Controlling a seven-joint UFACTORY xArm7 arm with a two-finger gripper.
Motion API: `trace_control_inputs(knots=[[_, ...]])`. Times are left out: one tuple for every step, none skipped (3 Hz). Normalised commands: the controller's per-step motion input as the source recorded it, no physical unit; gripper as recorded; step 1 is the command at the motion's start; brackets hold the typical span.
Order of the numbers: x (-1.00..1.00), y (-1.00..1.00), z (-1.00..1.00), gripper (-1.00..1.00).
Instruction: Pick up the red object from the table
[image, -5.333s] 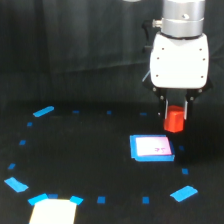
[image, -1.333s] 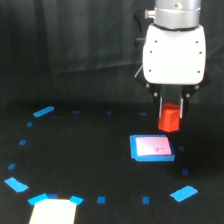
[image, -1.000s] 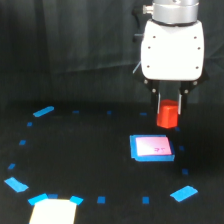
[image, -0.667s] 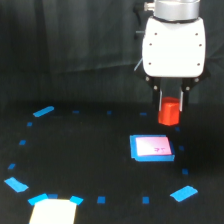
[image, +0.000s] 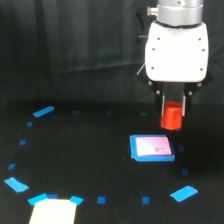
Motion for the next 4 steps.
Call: trace_control_inputs(knots=[[0.46, -0.05, -0.02, -0.95], [0.71, -0.04, -0.24, -1.00], [0.29, -0.03, -0.02, -0.95], [0.46, 0.11, -0.18, -1.00]])
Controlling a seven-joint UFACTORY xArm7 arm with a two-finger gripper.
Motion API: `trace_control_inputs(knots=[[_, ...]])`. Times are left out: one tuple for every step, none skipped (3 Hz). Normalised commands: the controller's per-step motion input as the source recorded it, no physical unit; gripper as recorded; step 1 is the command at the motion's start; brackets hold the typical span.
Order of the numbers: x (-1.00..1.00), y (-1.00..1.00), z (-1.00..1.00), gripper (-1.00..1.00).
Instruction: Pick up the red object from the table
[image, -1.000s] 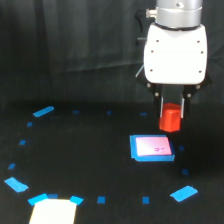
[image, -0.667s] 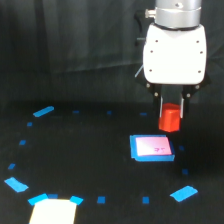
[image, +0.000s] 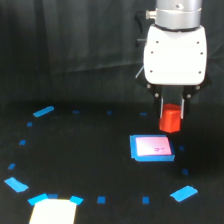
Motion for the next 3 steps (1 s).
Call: trace_control_inputs(knots=[[0.48, -0.07, -0.09, -1.00], [0.26, -0.15, -0.40, -1.00], [0.30, 0.20, 0.95, -1.00]])
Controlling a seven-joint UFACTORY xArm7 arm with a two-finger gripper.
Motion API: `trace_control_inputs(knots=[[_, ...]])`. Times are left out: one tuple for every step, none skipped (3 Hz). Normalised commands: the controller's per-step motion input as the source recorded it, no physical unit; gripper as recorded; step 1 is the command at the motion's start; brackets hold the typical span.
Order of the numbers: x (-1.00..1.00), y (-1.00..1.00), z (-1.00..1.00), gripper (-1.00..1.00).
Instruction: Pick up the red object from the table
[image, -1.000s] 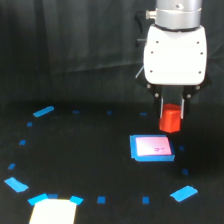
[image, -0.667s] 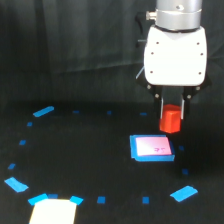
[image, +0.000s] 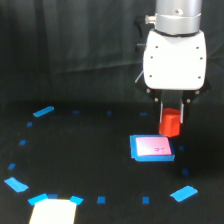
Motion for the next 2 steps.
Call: trace_control_inputs(knots=[[0.21, 0.37, 0.70, -1.00], [0.70, -0.07, 0.17, -0.67]])
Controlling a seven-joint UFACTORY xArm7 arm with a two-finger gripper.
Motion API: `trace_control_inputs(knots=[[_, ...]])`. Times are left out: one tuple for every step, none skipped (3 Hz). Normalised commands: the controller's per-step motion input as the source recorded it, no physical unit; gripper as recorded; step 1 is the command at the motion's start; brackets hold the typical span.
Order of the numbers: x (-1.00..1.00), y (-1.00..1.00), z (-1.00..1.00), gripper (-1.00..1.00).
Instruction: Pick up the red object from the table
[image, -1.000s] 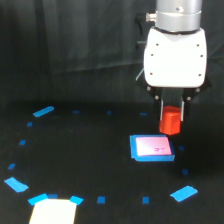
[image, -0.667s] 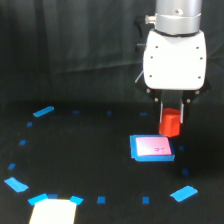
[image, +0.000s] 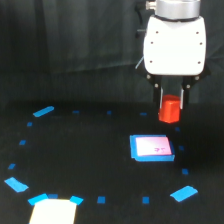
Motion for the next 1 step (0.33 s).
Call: trace_control_inputs(knots=[[0.39, -0.03, -0.28, -0.94]])
